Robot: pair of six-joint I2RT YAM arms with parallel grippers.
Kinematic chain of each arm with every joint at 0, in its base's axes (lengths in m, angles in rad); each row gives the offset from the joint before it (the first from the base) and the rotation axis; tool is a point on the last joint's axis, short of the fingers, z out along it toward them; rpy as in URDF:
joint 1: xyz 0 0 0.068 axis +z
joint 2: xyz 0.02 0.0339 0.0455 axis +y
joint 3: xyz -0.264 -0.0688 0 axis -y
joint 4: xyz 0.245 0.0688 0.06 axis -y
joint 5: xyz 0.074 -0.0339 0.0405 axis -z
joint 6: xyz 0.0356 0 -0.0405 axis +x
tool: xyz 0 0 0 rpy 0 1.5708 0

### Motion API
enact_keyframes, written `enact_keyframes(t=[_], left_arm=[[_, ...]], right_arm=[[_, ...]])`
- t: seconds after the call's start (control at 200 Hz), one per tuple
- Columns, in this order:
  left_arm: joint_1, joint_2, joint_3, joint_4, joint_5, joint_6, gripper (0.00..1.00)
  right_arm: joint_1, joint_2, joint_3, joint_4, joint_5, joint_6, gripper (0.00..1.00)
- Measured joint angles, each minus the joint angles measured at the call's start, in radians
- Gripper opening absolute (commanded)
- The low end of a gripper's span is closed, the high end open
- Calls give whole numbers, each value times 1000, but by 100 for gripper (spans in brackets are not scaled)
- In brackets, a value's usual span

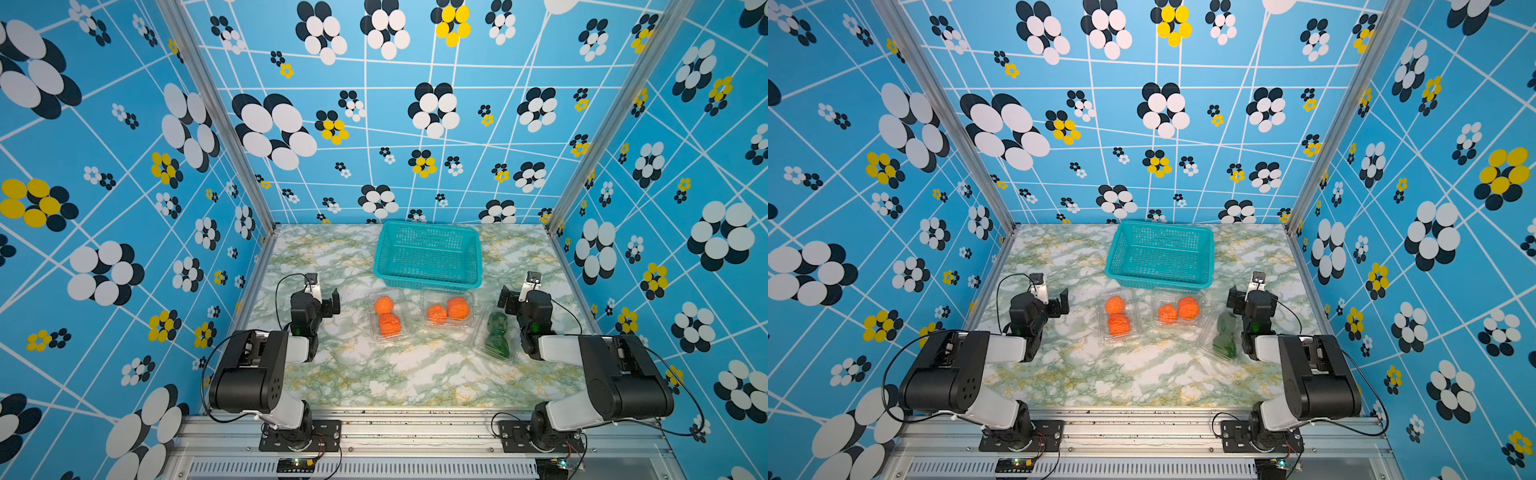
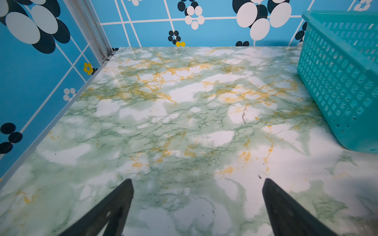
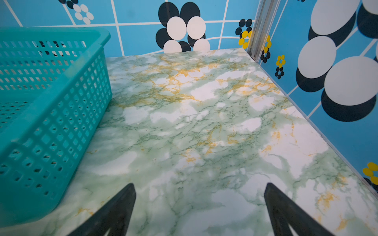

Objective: Take oranges out of containers
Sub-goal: Adjust the packing box at the center of the board.

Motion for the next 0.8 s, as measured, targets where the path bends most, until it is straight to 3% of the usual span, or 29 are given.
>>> enact_keyframes(t=[0.33,0.445,0.67,0.8], left_arm=[[0,-3,3,-3,14,1,99],[-18,-74,13,-96,-16,0,100],[-111,-205,71,-248,-151,-26,100],[-240,-284,73,-346,-257,10,100]], right_arm=[[10,-39,-2,-19,39,-2,99],[15,-103,0,-71,77,9,99],[22,-272,-2,-214,61,13,99],[21,-322,12,-301,44,36,99]])
